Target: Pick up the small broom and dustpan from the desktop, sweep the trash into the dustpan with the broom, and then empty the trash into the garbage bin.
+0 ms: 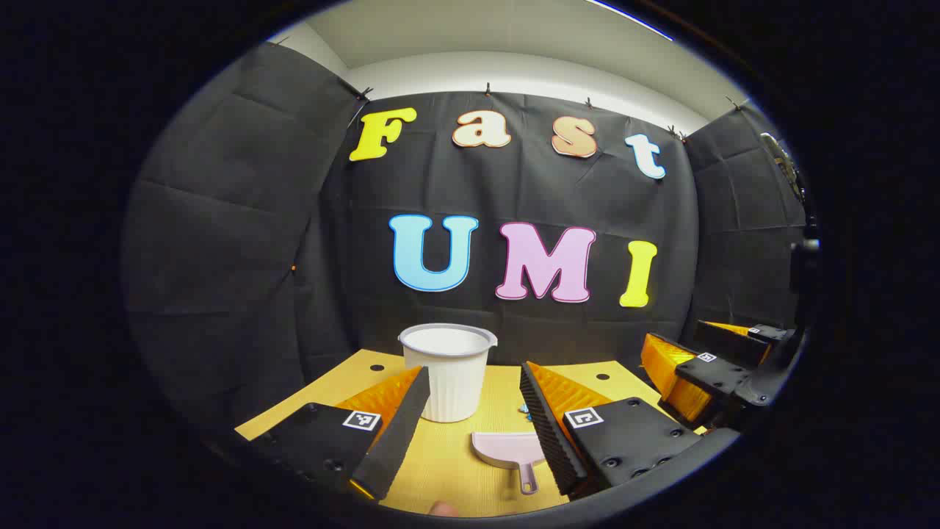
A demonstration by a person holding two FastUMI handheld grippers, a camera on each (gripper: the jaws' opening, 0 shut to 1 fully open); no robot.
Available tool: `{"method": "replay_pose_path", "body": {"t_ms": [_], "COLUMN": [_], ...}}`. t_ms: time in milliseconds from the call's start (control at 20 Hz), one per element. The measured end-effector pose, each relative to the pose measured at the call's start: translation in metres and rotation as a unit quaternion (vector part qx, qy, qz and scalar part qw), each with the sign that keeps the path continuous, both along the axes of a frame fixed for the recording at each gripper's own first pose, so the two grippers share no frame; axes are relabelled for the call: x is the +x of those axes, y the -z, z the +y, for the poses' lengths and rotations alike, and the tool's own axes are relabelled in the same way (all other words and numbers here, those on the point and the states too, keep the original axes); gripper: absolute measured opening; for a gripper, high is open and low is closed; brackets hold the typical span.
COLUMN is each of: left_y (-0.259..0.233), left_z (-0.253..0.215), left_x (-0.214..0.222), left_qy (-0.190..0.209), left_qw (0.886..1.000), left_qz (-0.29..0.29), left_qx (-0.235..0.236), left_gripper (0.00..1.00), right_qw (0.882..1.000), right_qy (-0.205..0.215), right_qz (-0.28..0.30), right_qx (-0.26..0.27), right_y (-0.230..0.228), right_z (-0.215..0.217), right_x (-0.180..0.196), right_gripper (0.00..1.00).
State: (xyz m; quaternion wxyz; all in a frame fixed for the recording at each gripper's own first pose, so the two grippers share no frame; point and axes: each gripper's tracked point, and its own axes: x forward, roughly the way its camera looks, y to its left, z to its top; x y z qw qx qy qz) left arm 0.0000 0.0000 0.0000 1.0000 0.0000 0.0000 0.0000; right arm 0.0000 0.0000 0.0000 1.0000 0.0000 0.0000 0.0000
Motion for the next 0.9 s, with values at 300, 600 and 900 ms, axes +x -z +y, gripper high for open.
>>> {"method": "replay_pose_path", "body": {"t_ms": [300,600,900], "left_y": [-0.001,0.002,0.005], "left_z": [-0.007,-0.023,-0.035], "left_x": [0.001,0.009,0.011], "left_qy": [0.014,0.040,0.051], "left_qw": [1.000,0.999,0.999], "left_qz": [-0.006,0.000,0.004], "left_qx": [0.003,-0.003,0.003], "left_gripper": [0.74,0.72,0.74], "right_qw": [1.000,0.999,0.998], "right_qy": [0.014,0.024,0.047], "right_qz": [-0.021,-0.040,-0.038], "right_qx": [-0.012,-0.027,-0.022], "right_y": [-0.006,-0.010,-0.009], "right_z": [-0.002,-0.006,-0.026], "right_x": [-0.007,-0.014,-0.019], "right_gripper": [0.99,1.00,1.00]}}
